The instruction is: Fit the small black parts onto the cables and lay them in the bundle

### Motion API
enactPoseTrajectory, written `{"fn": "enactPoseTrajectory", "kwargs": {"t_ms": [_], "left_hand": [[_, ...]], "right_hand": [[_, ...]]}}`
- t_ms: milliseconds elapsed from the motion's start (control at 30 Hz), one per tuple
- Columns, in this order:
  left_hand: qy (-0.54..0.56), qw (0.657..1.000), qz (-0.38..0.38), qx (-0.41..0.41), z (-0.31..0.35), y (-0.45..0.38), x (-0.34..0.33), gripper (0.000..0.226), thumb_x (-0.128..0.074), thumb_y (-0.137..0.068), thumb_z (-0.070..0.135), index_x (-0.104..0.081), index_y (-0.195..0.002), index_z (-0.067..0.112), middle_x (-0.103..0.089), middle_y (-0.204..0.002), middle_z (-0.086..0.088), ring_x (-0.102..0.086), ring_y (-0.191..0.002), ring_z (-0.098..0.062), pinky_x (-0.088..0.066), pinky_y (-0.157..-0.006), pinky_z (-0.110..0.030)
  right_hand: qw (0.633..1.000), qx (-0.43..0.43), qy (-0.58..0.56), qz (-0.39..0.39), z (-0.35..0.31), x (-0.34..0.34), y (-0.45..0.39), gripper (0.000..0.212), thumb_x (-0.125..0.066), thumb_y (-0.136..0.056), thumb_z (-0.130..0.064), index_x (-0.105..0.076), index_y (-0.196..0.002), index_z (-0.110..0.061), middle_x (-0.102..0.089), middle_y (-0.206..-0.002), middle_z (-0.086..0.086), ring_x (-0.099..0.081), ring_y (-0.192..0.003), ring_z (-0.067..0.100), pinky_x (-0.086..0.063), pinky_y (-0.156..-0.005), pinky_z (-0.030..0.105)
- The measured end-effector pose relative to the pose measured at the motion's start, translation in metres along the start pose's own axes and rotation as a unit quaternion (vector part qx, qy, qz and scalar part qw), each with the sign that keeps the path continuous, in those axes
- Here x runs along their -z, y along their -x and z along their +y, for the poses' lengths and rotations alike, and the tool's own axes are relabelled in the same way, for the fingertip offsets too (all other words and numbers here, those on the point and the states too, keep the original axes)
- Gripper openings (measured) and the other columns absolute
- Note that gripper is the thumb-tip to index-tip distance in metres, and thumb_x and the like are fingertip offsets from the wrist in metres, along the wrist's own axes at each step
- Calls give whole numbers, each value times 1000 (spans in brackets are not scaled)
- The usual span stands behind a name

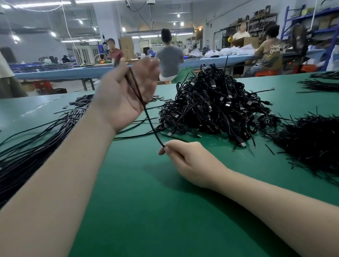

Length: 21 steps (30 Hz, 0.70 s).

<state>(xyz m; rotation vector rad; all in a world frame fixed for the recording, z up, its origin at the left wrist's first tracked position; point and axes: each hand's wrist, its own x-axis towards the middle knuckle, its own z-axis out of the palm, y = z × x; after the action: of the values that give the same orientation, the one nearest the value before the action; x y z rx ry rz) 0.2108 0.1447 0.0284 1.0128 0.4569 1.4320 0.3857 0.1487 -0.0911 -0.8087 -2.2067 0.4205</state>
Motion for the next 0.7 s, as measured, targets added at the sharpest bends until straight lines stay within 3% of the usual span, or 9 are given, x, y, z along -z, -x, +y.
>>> {"fn": "enactPoseTrajectory", "kwargs": {"t_ms": [67, 133, 233, 267, 300, 367, 467, 567, 700], "left_hand": [[-42, 997, -67, 21, 19, 11, 4, 36, -43, -96, 35, -75, -93, 18, -68, -65, 9, -63, -59, -7, -49, -56, -19], [-200, 961, -148, 124, 21, 17, 6, 27, -58, -85, 37, -76, -80, 18, -56, -48, 9, -50, -43, -6, -42, -49, -20], [-417, 820, -186, 346, -14, 16, 0, 43, -42, -93, 44, -73, -97, 15, -72, -73, 0, -65, -61, -11, -49, -59, -19], [-432, 808, -158, 367, -30, 13, -3, 45, -32, -99, 43, -69, -102, 17, -74, -85, 0, -68, -74, -11, -50, -68, -20], [-426, 827, -115, 348, -44, 11, -7, 46, -25, -102, 42, -65, -107, 19, -73, -93, 2, -67, -84, -10, -49, -77, -21], [-365, 900, -2, 240, -58, 3, -10, 45, -23, -105, 39, -58, -122, 16, -69, -106, 0, -64, -97, -13, -47, -88, -23], [-178, 976, 92, 91, -40, -5, -1, 46, -26, -105, 35, -56, -126, 7, -68, -116, -7, -66, -105, -19, -53, -80, -24], [-71, 995, 30, 64, -13, 2, -1, 43, -32, -104, 35, -68, -109, 12, -73, -90, 1, -70, -80, -12, -54, -69, -22], [-9, 995, -54, 79, 5, 9, -2, 41, -37, -101, 34, -65, -75, 21, -50, -51, 11, -49, -48, -3, -39, -51, -16]], "right_hand": [[996, -80, -14, 36, 7, 1, -4, 22, -45, -99, -32, -64, -93, -24, -46, -45, -15, -33, -40, 8, -26, -46, 27], [981, -145, -26, 125, 12, 5, -7, 29, -49, -95, -41, -62, -80, -20, -46, -46, -12, -36, -44, 6, -30, -48, 29], [956, -152, -41, 249, 12, 10, -7, 34, -55, -91, -46, -51, -68, -22, -51, -54, -14, -42, -52, 5, -35, -52, 31], [955, -121, -38, 266, 8, 11, -6, 32, -53, -93, -44, -49, -67, -25, -52, -57, -17, -44, -53, 4, -34, -52, 30], [960, -80, -32, 265, 5, 12, -4, 29, -50, -95, -41, -48, -70, -26, -53, -59, -17, -45, -54, 4, -35, -52, 31], [977, -8, -9, 215, 0, 11, -1, 25, -42, -98, -34, -54, -80, -21, -50, -58, -14, -42, -54, 7, -35, -52, 33], [998, 9, 13, 66, -3, 4, 0, 21, -42, -100, -26, -60, -93, -17, -43, -56, -20, -39, -52, 0, -28, -54, 28], [999, -37, 18, 18, 3, 4, -4, 25, -41, -100, -31, -58, -86, -20, -40, -55, -12, -39, -50, 1, -28, -55, 29], [991, -126, 21, 32, 13, 7, -7, 41, -40, -99, -45, -59, -73, -19, -45, -43, -11, -38, -42, 6, -27, -51, 29]]}}
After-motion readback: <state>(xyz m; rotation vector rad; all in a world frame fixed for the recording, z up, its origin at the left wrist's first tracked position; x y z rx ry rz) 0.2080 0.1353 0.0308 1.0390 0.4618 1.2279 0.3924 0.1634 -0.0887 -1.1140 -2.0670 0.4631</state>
